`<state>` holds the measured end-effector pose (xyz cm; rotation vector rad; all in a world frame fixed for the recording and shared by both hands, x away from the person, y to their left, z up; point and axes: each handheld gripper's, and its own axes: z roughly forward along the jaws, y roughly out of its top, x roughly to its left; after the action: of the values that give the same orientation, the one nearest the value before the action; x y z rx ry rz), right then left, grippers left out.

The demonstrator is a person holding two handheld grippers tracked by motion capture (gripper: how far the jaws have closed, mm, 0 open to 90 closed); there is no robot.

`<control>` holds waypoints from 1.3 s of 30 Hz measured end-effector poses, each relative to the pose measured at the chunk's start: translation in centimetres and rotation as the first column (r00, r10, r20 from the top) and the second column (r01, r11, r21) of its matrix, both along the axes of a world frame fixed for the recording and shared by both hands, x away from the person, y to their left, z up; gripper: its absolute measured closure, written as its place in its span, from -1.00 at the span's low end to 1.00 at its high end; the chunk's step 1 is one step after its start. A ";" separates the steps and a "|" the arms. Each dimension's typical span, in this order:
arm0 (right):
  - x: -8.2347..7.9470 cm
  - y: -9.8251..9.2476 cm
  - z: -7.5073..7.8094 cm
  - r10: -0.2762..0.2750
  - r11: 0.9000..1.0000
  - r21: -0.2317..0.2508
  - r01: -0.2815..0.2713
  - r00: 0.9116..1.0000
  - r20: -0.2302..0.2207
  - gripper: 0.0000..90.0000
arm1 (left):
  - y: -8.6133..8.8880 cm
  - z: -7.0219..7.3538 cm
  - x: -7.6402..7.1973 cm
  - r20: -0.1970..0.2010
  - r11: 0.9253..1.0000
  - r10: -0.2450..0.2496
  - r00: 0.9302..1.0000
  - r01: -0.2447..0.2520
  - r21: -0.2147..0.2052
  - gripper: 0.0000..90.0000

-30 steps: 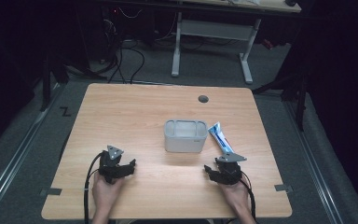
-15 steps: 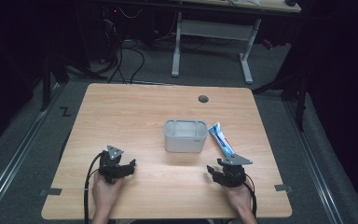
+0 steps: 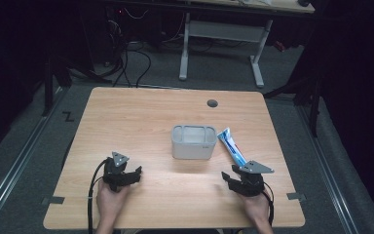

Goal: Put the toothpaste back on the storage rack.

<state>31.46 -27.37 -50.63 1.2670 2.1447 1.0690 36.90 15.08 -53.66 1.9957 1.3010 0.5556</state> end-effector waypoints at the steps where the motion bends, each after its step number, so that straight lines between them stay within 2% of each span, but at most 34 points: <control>1: 0.0 0.0 0.0 0.000 1.000 0.000 0.000 1.000 0.000 0.06 | 0.0 0.0 0.0 0.000 1.000 0.000 1.000 0.000 0.000 -0.52; 10: -0.1 -0.9 0.7 -0.026 1.000 0.011 0.026 0.999 0.035 0.05 | 0.0 0.0 0.0 0.000 1.000 0.000 1.000 0.000 0.000 -0.52; 25: 0.8 -2.2 1.7 -0.063 0.998 0.016 0.062 0.996 0.059 0.03 | 0.0 0.0 0.0 0.000 1.000 -0.001 1.000 0.001 0.001 -0.52; 39: 2.8 -2.8 2.5 -0.082 0.997 0.006 0.082 0.996 0.041 0.02 | 0.0 0.0 0.0 0.000 1.000 -0.001 1.000 0.001 0.001 -0.52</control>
<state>34.30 -30.15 -48.11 1.3119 2.0427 1.0569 36.90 15.09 -53.66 1.9966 1.3001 0.5558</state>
